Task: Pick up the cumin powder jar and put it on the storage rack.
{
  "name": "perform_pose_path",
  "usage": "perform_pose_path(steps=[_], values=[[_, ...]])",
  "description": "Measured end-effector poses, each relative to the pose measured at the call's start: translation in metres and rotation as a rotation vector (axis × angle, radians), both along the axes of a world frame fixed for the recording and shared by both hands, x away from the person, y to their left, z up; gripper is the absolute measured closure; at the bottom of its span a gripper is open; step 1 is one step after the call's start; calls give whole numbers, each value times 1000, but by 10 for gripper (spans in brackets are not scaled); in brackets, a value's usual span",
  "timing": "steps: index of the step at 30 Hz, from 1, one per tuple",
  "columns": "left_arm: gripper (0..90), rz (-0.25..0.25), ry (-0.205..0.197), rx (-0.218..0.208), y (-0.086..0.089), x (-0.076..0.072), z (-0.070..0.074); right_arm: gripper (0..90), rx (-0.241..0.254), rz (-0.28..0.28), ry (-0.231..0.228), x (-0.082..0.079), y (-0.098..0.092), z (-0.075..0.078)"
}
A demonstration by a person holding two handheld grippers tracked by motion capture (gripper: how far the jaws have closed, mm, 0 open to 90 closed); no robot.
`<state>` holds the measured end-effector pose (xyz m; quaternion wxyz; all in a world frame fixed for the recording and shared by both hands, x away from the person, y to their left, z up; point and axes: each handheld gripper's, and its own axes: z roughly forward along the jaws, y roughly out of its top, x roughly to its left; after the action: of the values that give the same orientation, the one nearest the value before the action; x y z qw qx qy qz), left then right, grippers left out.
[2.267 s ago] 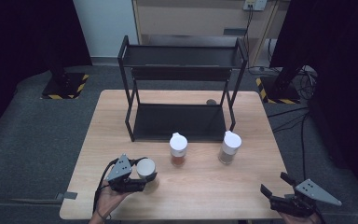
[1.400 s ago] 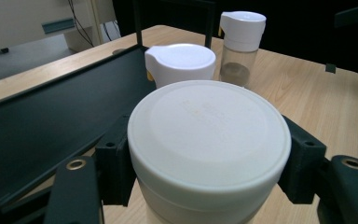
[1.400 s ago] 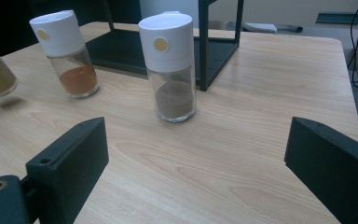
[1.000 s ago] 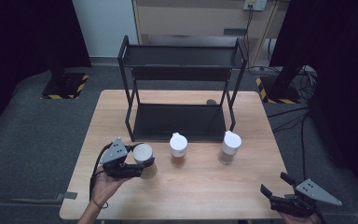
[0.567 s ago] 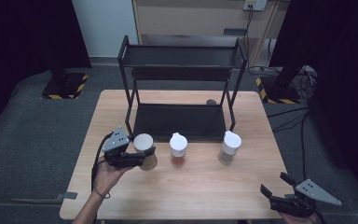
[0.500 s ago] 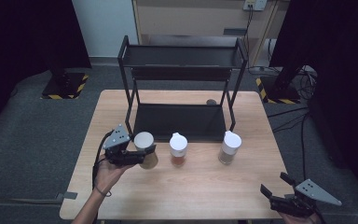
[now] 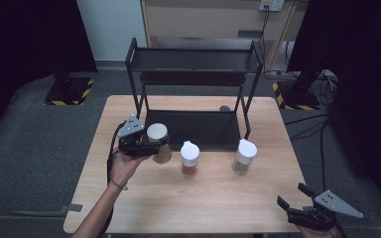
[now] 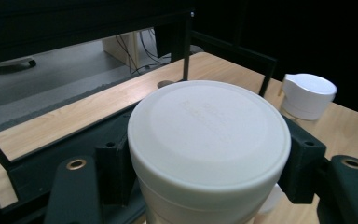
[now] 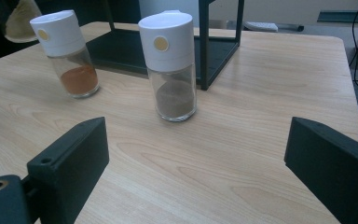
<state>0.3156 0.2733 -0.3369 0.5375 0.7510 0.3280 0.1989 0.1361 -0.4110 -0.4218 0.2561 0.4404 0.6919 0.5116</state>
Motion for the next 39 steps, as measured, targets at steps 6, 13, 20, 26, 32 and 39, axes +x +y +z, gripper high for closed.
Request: perform_pose_path(steps=[6, 13, 20, 26, 32, 39], values=[[330, 53, -6, 5, -11, 17, 3, 68, 1, 2, 0, 0, 0, 0], [330, 115, -5, 0, -16, 33, -1, 68, 5, 1, 3, 0, -1, 0], [330, 190, -31, 4, -25, 46, -13, 68, 4, 4, 3, 1, -1, -1], [330, 251, -44, -4, -34, 57, -26, 69, 6, 4, 5, 1, -2, -1], [330, 287, -99, 45, -49, 64, -37, 69, 8, 7, 5, 1, -2, -1], [330, 311, -68, 31, -57, 76, -49, 69, 13, 8, 7, 2, -3, -1]])
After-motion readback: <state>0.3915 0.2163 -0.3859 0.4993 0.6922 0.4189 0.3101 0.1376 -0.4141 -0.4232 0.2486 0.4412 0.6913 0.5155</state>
